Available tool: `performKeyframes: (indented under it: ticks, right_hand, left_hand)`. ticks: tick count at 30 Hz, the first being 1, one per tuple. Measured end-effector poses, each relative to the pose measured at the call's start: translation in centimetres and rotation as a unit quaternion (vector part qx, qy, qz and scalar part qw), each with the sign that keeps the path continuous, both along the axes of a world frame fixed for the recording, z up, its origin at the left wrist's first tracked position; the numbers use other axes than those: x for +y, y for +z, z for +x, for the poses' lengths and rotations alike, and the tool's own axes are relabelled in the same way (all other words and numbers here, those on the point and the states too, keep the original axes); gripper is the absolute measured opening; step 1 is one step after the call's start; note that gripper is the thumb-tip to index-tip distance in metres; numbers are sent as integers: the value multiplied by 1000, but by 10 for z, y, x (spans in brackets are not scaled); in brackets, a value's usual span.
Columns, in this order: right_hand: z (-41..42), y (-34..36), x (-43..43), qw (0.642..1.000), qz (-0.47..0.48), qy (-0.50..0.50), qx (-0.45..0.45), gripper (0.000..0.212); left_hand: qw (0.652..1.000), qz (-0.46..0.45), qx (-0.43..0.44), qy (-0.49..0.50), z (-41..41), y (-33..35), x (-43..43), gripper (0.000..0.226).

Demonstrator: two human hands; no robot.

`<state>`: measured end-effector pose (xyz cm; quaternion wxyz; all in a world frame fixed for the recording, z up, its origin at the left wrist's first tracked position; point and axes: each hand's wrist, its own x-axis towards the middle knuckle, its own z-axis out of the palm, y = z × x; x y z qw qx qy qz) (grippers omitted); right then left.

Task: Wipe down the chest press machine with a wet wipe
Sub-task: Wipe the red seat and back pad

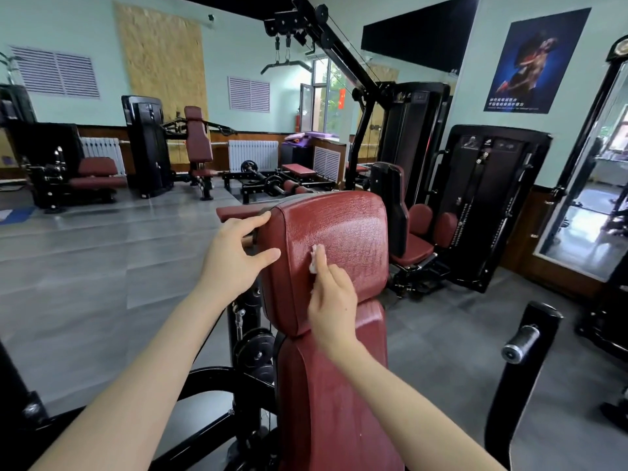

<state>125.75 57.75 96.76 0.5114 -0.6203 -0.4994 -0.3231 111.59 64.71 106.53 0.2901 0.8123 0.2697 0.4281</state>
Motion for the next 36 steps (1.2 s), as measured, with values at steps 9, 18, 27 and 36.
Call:
performKeyframes:
  ticks: [9, 18, 27, 36]
  right_hand:
    - [35, 68, 19, 966, 41, -87, 242, 50]
    - [-4, 38, 8, 978, -44, 49, -197, 43]
    - [-15, 37, -5, 975, -108, 61, -186, 41]
    - [-19, 29, 1, 988, -39, 77, -130, 30]
  left_hand:
    - [998, -55, -14, -21, 0, -2, -3, 60]
    - [964, -236, -89, -91, -12, -19, 6, 74]
    - [947, -276, -126, -110, -14, -18, -1, 73]
    - [947, -283, -108, -111, -17, -14, -6, 74]
